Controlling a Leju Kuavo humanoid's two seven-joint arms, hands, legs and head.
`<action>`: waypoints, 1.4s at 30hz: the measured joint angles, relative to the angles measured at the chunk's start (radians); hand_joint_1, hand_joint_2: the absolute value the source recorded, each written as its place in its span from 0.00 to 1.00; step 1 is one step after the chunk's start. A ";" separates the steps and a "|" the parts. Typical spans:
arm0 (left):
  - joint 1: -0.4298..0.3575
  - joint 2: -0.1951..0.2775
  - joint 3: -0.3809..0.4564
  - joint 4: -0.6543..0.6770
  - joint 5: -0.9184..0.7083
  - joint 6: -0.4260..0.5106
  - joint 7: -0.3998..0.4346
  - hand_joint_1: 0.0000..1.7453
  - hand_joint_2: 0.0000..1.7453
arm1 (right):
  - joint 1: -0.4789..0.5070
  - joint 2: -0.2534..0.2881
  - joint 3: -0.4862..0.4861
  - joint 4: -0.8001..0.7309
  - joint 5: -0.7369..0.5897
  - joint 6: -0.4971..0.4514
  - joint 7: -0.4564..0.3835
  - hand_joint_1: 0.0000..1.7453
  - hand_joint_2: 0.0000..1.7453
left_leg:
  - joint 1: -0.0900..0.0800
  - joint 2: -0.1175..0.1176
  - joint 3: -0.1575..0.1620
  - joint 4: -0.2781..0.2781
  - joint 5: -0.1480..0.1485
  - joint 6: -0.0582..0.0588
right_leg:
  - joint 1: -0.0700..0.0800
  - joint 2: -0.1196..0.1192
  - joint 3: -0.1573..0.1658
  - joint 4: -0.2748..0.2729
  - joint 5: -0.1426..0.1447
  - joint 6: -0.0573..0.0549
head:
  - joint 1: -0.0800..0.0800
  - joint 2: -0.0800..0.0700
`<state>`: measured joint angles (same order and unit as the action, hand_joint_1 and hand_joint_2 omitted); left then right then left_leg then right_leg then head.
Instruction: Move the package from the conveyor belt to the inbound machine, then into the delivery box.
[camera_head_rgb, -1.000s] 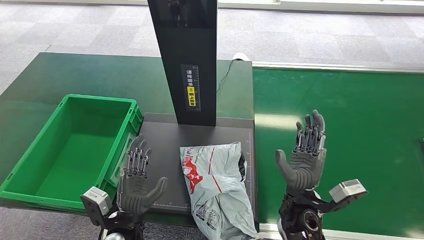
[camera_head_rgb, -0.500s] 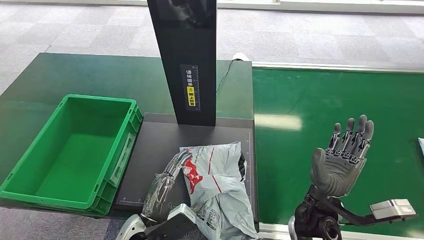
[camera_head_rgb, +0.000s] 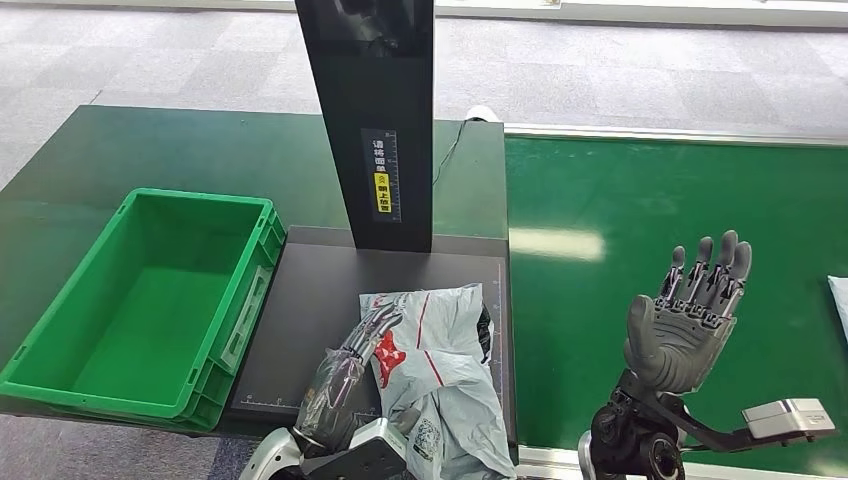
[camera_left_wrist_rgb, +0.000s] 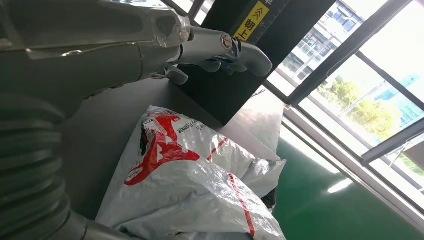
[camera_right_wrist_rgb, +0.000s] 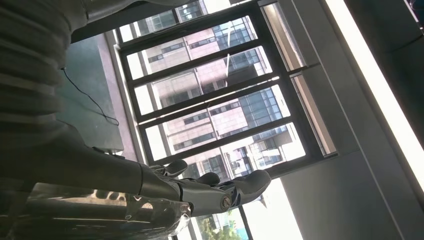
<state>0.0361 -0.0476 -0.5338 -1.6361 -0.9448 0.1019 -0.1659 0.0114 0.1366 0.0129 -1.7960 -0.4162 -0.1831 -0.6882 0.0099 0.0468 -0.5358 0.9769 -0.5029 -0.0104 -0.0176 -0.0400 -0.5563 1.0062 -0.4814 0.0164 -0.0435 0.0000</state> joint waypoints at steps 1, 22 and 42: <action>0.000 0.000 -0.001 0.000 0.000 0.000 0.000 0.00 1.00 | 0.000 0.000 0.000 0.000 0.000 0.000 0.000 0.00 1.00 | 0.000 0.000 0.000 0.000 0.000 0.000 | 0.000 0.000 0.000 0.000 0.000 0.000 | 0.000 0.000; -0.323 0.008 -0.332 0.374 0.032 -0.235 -0.005 0.00 1.00 | -0.083 0.008 -0.001 0.020 0.006 -0.001 0.055 0.00 1.00 | 0.000 -0.001 0.000 0.000 0.001 0.000 | 0.000 -0.001 0.001 0.000 0.000 0.000 | 0.000 0.000; -0.564 -0.134 -0.459 0.799 0.114 -0.251 -0.051 0.00 1.00 | -0.120 0.008 -0.002 0.065 -0.011 -0.005 0.060 0.00 1.00 | 0.000 -0.001 0.003 0.001 0.001 0.001 | 0.000 -0.001 0.004 0.000 0.001 0.000 | 0.000 0.000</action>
<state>-0.5282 -0.1817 -0.9929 -0.8371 -0.8307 -0.1496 -0.2171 -0.1086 0.1446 0.0111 -1.7308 -0.4275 -0.1881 -0.6287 0.0098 0.0458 -0.5331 0.9774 -0.5016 -0.0093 -0.0178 -0.0407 -0.5523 1.0062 -0.4804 0.0168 -0.0435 0.0000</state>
